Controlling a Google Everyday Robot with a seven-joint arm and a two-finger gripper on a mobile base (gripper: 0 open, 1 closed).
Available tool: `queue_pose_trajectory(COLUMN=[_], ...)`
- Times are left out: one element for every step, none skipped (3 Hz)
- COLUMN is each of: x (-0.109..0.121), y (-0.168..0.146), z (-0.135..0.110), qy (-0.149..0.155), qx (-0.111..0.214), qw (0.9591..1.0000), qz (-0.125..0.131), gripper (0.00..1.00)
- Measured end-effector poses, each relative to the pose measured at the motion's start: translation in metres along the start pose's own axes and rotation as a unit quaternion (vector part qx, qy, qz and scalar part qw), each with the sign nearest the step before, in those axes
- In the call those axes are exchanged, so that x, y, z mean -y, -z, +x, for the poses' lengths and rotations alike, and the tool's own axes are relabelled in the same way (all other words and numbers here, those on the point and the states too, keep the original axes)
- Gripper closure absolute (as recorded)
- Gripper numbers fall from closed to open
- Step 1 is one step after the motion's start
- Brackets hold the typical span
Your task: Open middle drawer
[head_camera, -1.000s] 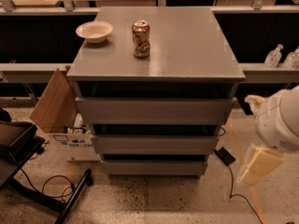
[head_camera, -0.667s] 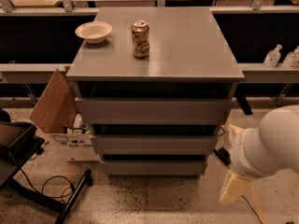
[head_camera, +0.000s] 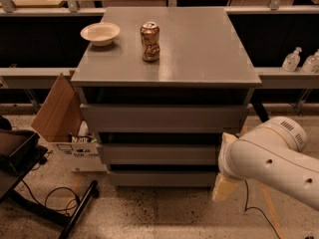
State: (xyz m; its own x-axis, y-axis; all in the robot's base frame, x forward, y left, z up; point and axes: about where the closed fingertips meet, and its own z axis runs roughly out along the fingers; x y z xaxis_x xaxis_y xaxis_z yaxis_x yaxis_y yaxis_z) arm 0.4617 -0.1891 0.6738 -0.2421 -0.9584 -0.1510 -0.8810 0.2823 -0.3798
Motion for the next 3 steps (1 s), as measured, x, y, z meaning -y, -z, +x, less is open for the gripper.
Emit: queue_pose_trajectory(x=[-0.001,-0.003,-0.012], y=[-0.006,-0.015,-0.05], z=[-0.003,-0.009,-0.047], qy=[0.006,0.004,0.033], qx=[-0.002,-0.001,0.016], qw=[1.0,1.0,0.9993], qz=[0.001,0.009,0.009], gripper=[0.0,0.0,0.0])
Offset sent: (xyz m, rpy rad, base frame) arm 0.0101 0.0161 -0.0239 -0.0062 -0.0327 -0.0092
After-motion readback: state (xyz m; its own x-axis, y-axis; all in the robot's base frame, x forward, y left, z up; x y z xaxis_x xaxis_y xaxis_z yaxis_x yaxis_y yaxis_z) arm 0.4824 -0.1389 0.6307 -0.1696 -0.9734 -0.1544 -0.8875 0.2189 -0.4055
